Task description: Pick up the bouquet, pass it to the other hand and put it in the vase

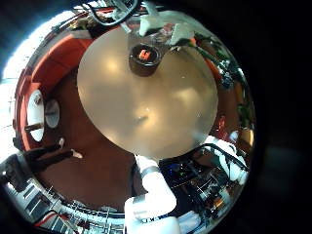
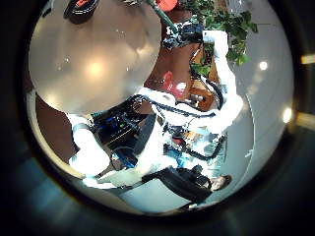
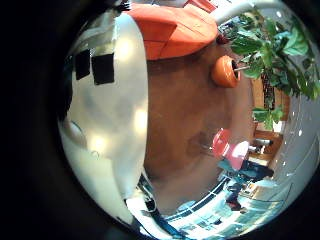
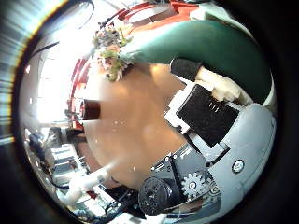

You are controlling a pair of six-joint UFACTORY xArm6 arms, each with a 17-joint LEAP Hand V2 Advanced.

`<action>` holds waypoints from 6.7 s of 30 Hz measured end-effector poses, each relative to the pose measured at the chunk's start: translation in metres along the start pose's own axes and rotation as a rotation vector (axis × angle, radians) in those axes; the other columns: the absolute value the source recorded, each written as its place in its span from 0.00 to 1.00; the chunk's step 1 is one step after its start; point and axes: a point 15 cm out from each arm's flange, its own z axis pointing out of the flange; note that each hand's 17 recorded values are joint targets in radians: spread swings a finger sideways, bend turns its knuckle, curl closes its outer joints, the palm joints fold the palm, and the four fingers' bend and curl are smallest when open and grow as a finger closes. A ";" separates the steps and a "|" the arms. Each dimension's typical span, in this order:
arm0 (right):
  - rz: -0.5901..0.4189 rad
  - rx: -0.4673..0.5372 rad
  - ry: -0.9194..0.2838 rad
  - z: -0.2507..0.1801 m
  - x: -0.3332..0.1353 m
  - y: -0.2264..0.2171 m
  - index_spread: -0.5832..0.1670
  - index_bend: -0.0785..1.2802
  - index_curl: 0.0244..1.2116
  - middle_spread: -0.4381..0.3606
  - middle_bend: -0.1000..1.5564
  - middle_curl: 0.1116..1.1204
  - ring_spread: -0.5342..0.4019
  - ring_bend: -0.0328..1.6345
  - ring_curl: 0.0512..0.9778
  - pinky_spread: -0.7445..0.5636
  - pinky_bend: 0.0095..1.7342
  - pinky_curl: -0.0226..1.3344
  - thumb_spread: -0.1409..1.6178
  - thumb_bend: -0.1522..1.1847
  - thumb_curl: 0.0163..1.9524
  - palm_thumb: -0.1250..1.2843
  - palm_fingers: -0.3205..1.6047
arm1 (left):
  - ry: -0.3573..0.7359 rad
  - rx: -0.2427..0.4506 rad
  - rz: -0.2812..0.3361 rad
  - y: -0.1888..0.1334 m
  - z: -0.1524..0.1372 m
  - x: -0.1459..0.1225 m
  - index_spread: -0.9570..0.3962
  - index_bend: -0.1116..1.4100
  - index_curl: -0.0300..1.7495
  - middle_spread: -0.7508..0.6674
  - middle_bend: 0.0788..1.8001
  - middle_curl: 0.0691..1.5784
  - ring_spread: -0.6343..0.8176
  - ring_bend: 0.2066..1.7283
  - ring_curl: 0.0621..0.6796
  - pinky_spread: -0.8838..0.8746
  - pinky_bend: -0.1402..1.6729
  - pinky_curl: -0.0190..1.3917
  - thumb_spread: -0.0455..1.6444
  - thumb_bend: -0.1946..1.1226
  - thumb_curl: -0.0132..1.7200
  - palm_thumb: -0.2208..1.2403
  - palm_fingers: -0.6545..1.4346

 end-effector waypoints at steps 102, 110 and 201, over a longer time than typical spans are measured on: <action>-0.005 -0.594 0.079 0.171 -0.032 0.024 0.25 0.60 0.59 0.26 0.67 0.56 0.32 0.72 0.50 0.27 0.56 0.48 0.62 0.12 0.28 0.73 0.88 | 0.109 -0.088 0.033 -0.026 0.022 -0.004 0.76 0.19 0.22 0.80 0.07 0.20 0.82 0.15 0.24 0.80 0.18 0.20 0.73 0.13 0.17 0.30 0.38; 0.007 -0.475 0.082 0.140 -0.040 -0.002 0.31 0.80 0.73 0.28 0.80 0.68 0.32 0.83 0.62 0.34 0.71 0.58 0.60 0.18 0.34 0.89 0.78 | 0.109 -0.083 0.031 -0.024 0.019 -0.004 0.76 0.19 0.22 0.80 0.07 0.20 0.82 0.15 0.24 0.80 0.18 0.20 0.73 0.13 0.17 0.30 0.38; 0.179 -0.675 0.151 0.155 -0.094 0.014 0.55 0.19 0.43 0.38 0.47 0.57 0.31 0.76 0.54 0.23 0.61 0.46 0.69 0.10 0.24 0.49 0.39 | 0.243 -0.073 0.016 -0.006 0.018 0.013 0.77 0.19 0.23 0.79 0.07 0.20 0.82 0.15 0.22 0.79 0.18 0.20 0.74 0.13 0.17 0.31 0.39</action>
